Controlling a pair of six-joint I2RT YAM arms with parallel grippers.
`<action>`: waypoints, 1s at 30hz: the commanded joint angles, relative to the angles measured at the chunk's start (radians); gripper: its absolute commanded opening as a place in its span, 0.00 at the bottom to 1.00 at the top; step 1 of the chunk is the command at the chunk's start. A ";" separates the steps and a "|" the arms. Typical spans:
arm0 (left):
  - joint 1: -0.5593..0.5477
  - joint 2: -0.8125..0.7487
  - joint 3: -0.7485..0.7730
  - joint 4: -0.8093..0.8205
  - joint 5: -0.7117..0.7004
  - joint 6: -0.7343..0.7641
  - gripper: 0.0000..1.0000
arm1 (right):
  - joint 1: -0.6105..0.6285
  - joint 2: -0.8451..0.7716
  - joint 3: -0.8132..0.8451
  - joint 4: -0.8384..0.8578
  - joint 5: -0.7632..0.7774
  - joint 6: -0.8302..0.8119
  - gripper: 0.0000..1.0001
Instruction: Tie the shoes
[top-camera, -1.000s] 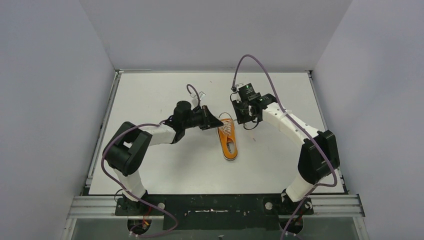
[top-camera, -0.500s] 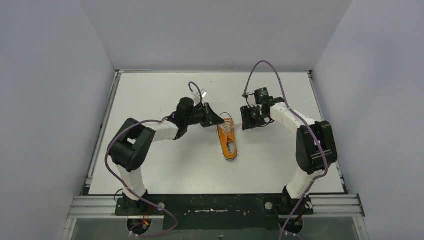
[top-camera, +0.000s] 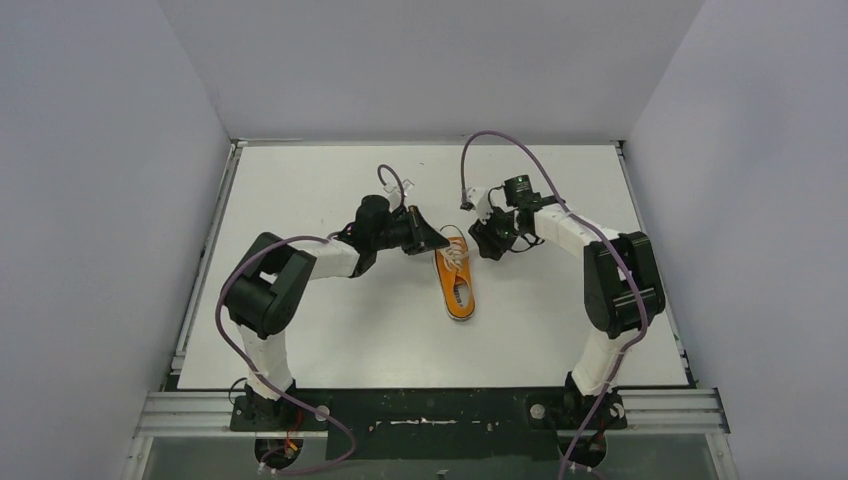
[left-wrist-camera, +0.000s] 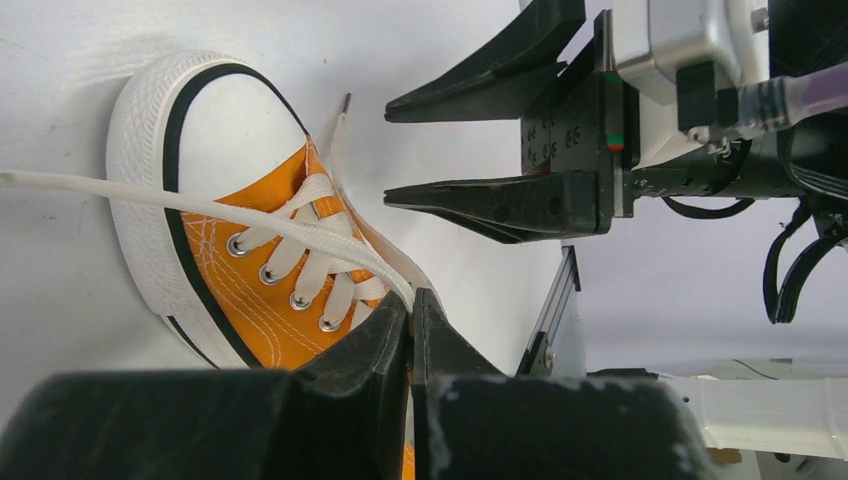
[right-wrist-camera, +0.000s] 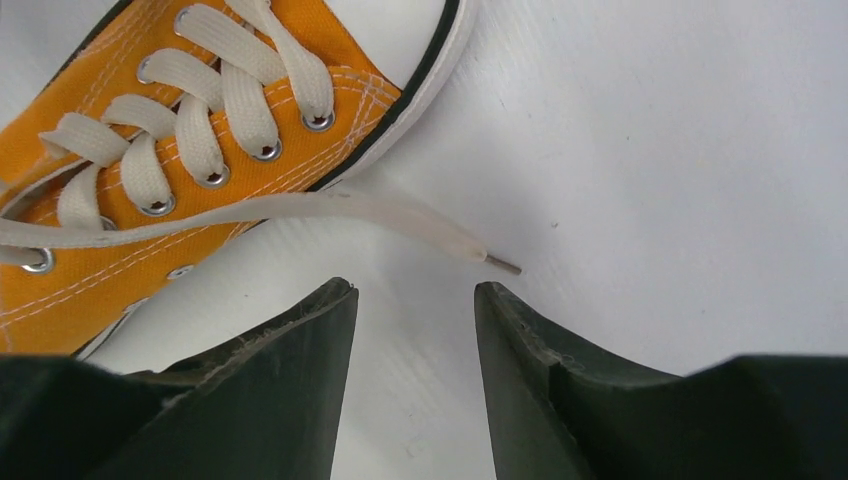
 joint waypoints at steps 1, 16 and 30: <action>0.007 0.011 0.049 0.061 0.018 -0.033 0.00 | 0.003 0.048 0.091 0.006 -0.088 -0.179 0.49; 0.021 0.013 0.039 0.093 0.016 -0.061 0.00 | 0.006 0.169 0.160 -0.015 -0.173 -0.153 0.16; 0.007 0.000 0.028 0.085 0.012 -0.064 0.00 | -0.046 -0.113 -0.099 0.457 -0.135 1.236 0.00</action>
